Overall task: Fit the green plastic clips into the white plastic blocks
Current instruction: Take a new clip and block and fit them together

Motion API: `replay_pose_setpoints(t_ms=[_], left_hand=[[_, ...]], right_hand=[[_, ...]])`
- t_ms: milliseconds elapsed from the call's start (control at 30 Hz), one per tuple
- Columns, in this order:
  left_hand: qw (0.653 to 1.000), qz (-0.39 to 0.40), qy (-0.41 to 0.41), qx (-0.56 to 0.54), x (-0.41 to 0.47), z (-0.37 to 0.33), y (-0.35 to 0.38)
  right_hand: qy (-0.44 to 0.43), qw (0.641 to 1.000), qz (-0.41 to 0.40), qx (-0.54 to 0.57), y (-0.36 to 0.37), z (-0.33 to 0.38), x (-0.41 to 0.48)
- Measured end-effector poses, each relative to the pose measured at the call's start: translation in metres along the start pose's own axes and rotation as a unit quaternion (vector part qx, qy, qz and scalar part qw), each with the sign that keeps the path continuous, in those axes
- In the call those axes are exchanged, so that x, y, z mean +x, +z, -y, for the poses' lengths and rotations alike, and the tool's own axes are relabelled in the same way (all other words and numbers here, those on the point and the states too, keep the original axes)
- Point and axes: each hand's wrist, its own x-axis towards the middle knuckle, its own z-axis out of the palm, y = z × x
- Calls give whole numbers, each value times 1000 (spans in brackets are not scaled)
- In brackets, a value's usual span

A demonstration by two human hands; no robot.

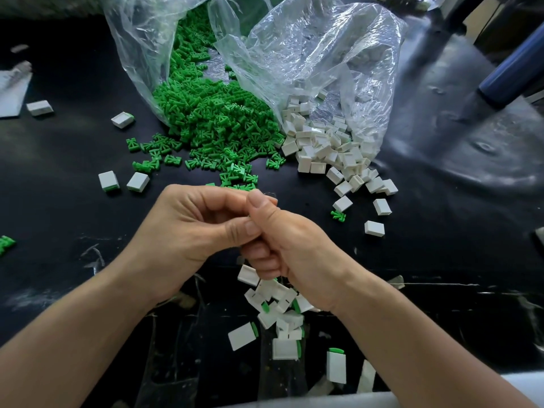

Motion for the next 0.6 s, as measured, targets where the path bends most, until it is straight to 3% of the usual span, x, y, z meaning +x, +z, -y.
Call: replay_pose_setpoints(t_ms=[267, 400, 600], left_hand=[[1000, -5, -16, -8, 0, -1, 0], [999, -26, -25, -27, 0, 0, 3], [998, -10, -45, -47, 1, -1, 0]], right_hand=[[-44, 999, -15, 28, 5, 0, -2], [-20, 999, 34, 36, -2, 1, 0], [4, 998, 32, 45, -9, 7, -3]])
